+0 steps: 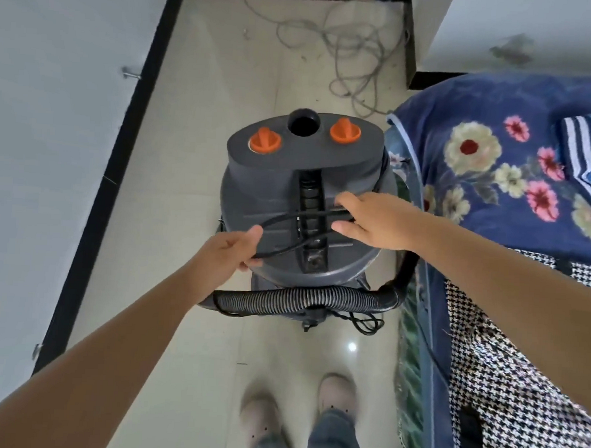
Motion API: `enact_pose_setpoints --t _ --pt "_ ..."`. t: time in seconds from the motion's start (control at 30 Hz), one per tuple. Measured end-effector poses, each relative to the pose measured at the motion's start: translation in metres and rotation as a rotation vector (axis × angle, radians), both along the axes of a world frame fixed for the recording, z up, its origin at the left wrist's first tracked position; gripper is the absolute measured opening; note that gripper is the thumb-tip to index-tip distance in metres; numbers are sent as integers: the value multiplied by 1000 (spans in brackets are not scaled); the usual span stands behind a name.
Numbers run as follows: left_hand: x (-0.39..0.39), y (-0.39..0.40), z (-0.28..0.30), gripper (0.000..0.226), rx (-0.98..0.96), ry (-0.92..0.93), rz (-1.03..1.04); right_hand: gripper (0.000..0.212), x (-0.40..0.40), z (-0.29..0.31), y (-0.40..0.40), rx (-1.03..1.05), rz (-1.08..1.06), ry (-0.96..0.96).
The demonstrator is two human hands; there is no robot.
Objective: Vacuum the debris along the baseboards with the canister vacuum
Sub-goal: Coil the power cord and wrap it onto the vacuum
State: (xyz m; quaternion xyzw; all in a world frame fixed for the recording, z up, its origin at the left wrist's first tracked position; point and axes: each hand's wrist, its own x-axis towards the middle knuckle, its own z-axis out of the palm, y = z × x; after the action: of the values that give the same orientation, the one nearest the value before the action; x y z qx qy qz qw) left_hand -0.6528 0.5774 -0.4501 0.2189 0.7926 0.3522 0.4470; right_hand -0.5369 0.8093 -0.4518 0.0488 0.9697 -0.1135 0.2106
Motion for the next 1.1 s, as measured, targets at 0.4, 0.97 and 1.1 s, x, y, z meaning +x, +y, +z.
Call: enact_pose_setpoints --t 0.4,0.97,1.1 --pt "11 69 -23 27 -110 293 395 45 24 5 64 312 44 -237" --pt "-20 49 -51 25 -419 585 87 17 -36 -23 -6 -62 -42 -273" --pt "-27 24 -53 19 -376 758 -36 38 -18 -30 -9 -33 -41 -2"
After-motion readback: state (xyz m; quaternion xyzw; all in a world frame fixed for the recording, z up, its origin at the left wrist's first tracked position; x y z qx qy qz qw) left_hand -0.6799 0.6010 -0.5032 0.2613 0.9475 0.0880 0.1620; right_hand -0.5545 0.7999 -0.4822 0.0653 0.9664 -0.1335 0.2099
